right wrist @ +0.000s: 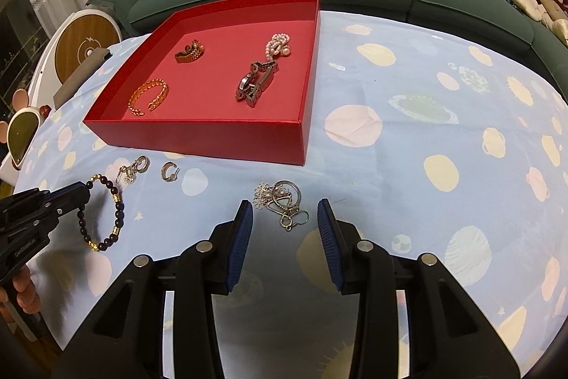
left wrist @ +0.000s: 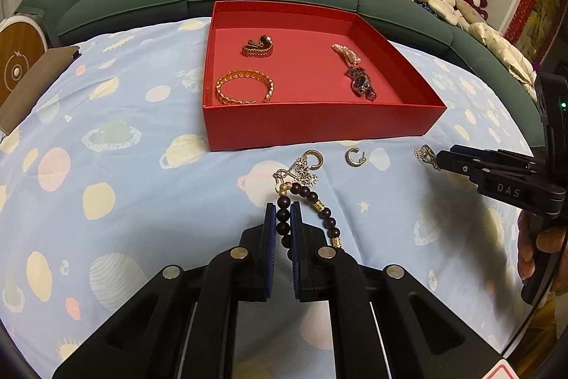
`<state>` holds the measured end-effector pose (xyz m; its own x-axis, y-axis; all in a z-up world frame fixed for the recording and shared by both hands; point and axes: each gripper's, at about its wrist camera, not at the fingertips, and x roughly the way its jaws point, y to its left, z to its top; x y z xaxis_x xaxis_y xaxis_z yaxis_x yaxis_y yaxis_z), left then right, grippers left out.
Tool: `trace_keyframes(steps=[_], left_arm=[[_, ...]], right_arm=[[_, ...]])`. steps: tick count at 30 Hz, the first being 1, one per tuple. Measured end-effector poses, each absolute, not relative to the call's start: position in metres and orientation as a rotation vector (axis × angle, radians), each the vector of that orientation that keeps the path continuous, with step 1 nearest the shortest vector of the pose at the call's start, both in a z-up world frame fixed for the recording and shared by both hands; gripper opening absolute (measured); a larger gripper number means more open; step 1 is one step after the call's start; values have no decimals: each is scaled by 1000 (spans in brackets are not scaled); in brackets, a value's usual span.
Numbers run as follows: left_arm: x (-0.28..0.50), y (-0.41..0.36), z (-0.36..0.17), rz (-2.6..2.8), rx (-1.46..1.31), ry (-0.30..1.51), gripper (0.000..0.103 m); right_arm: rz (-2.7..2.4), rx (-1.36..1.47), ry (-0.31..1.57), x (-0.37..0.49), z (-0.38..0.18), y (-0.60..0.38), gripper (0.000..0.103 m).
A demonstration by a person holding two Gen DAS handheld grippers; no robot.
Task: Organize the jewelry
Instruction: 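Grasp the black bead bracelet with the left gripper while the right gripper grasps the silver ring piece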
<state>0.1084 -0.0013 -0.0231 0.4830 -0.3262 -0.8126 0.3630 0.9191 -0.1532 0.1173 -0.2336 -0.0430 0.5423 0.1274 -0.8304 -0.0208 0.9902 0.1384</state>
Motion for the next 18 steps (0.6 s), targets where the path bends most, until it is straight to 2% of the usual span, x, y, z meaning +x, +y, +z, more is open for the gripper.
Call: trace_keyframes(steps=[8, 10, 14, 18], left_arm=[[111, -1, -28, -413, 45, 994, 5], [111, 0, -28, -411, 46, 995, 5], [111, 0, -29, -411, 45, 995, 5], [111, 0, -29, -415, 43, 992, 5]], right_arm=[[83, 117, 1005, 129, -55, -234, 36], [87, 109, 1005, 130, -56, -233, 33], [104, 107, 1007, 130, -57, -233, 19], [111, 102, 1004, 127, -56, -230, 18]])
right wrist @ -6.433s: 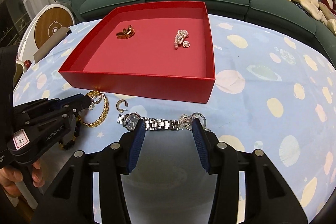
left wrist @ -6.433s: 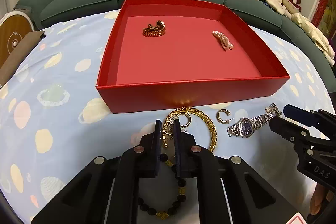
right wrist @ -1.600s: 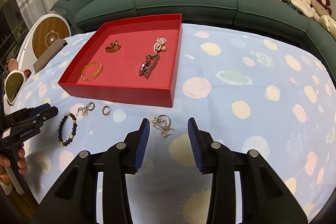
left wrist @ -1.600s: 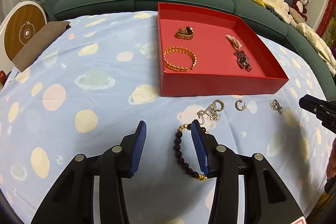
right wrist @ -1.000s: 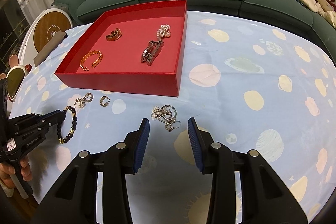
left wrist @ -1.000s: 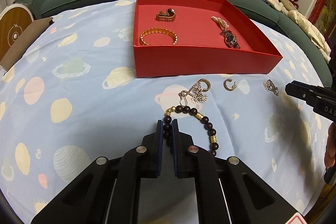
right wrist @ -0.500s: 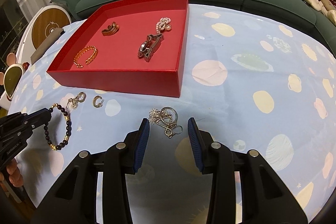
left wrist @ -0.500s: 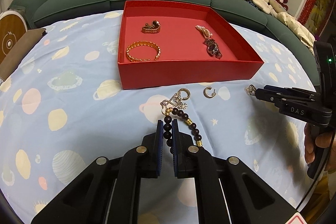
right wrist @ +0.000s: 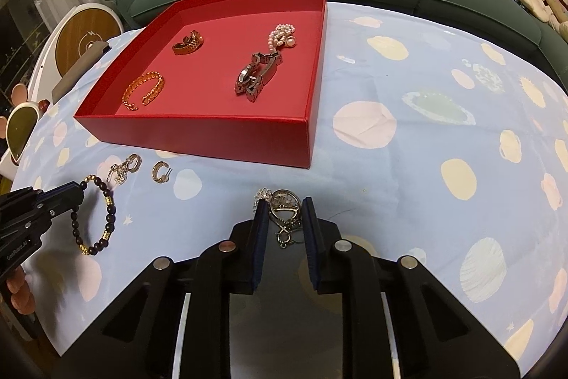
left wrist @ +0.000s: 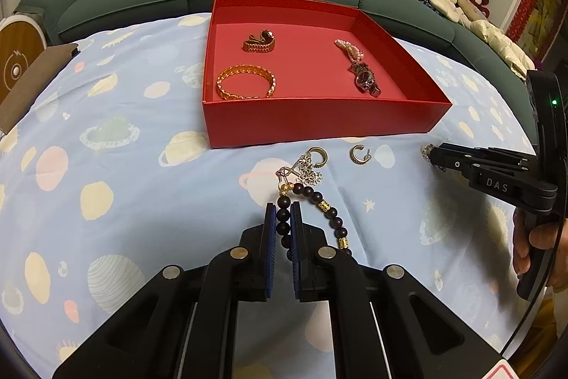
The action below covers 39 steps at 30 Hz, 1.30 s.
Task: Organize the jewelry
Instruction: 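Grasp the black bead bracelet with the left gripper while the right gripper grasps the silver ring piece, then carry the bead bracelet and silver ring piece into the red box and open both grippers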
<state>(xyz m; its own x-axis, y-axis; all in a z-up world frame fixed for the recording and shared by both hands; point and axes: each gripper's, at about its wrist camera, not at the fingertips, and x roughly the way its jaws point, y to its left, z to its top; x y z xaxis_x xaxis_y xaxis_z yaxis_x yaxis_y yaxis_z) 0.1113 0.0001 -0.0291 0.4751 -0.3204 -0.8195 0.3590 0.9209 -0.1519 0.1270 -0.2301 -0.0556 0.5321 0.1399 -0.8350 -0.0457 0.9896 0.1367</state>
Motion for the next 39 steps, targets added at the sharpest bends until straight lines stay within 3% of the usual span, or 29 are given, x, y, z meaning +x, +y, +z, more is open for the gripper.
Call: trace_keyframes(steps=[13, 22, 33, 39], left_arm=[[106, -2, -12, -442, 20, 956, 5], [105, -4, 30, -484, -32, 861, 5], [143, -17, 77, -489, -109, 768, 5], [177, -37, 77, -500, -101, 750, 5]], right_arm=[[165, 53, 931, 106, -26, -209, 18], [182, 83, 853, 107, 11, -203, 18], [142, 137, 775, 147, 44, -202, 18], [110, 193, 819, 179, 28, -205, 18]])
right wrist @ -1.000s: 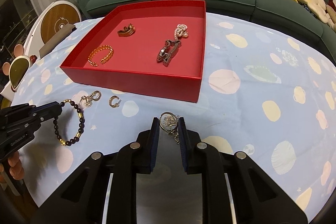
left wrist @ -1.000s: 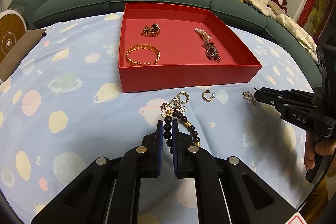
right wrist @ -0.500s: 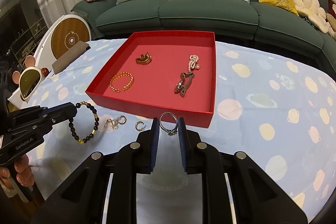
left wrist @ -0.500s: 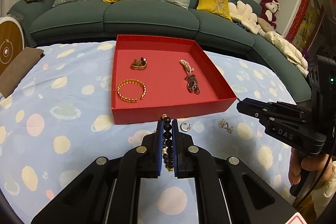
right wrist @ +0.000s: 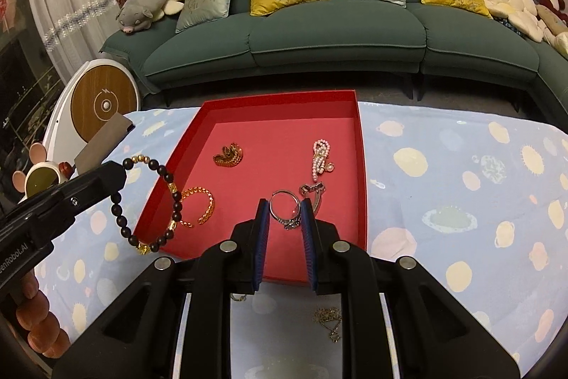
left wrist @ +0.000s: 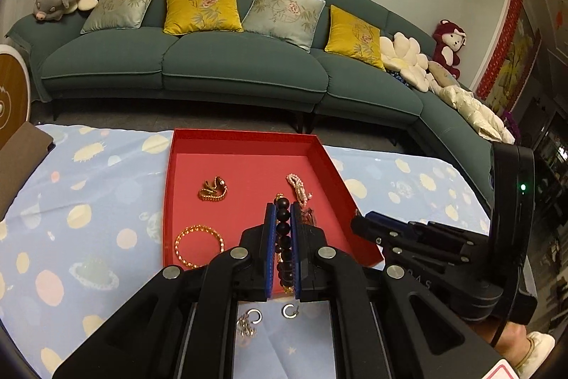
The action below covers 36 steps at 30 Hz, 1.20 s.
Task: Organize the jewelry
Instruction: 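Carry the bead bracelet and silver ring piece into the red box and open both grippers, then lift both grippers out of the red box toward the remaining jewelry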
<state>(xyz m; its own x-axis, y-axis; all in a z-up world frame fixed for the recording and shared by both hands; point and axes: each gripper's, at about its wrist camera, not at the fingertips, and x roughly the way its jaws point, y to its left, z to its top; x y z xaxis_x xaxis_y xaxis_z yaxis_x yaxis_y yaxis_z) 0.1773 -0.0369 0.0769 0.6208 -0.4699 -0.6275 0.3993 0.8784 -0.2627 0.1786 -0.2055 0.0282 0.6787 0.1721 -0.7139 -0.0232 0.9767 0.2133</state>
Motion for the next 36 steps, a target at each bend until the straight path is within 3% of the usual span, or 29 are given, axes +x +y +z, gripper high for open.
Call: trace_keyframes(steps=[11, 14, 17, 18, 28, 36], left_arm=[[210, -36, 25, -460, -132, 897, 5], [210, -32, 24, -450, -139, 903, 10], [212, -25, 25, -423, -167, 916, 28], [213, -22, 27, -413, -181, 913, 29], [195, 6, 57, -333, -158, 815, 29], [173, 22, 58, -313, -119, 821, 29]], right_arm=[[114, 188, 904, 198, -2, -196, 18], [117, 190, 904, 200, -3, -194, 19], [117, 206, 900, 200, -2, -195, 19], [113, 213, 894, 200, -1, -197, 20], [72, 226, 783, 170, 34, -219, 20], [75, 158, 817, 134, 27, -230, 24]])
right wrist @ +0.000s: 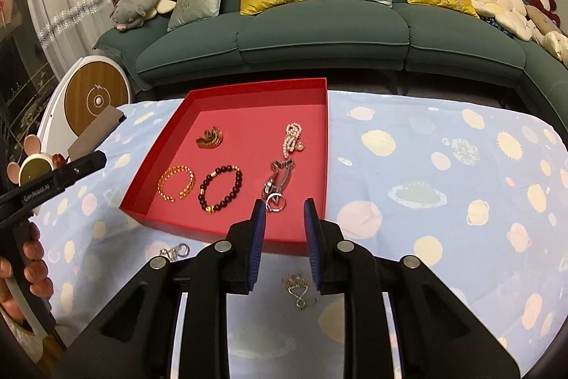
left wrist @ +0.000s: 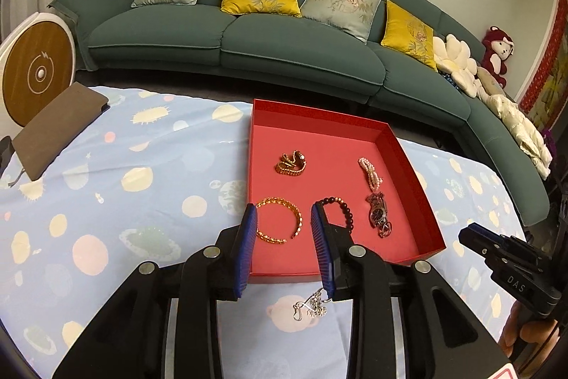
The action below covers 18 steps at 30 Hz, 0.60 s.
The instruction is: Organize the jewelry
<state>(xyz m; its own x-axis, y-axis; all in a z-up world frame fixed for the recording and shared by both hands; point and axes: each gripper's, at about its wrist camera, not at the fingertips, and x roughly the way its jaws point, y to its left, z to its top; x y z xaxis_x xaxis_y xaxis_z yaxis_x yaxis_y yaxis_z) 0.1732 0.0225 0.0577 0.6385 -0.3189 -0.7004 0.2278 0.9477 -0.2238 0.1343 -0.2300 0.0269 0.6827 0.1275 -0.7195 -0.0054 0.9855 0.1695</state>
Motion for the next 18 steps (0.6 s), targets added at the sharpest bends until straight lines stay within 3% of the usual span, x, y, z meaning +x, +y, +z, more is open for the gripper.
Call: trace_keyframes(steps=[9, 18], left_arm=[[151, 20, 53, -330, -77, 837, 29], [140, 2, 8, -350, -41, 938, 29]], right_arm=[[76, 117, 894, 111, 0, -233, 24], [94, 101, 940, 100, -21, -232, 24]])
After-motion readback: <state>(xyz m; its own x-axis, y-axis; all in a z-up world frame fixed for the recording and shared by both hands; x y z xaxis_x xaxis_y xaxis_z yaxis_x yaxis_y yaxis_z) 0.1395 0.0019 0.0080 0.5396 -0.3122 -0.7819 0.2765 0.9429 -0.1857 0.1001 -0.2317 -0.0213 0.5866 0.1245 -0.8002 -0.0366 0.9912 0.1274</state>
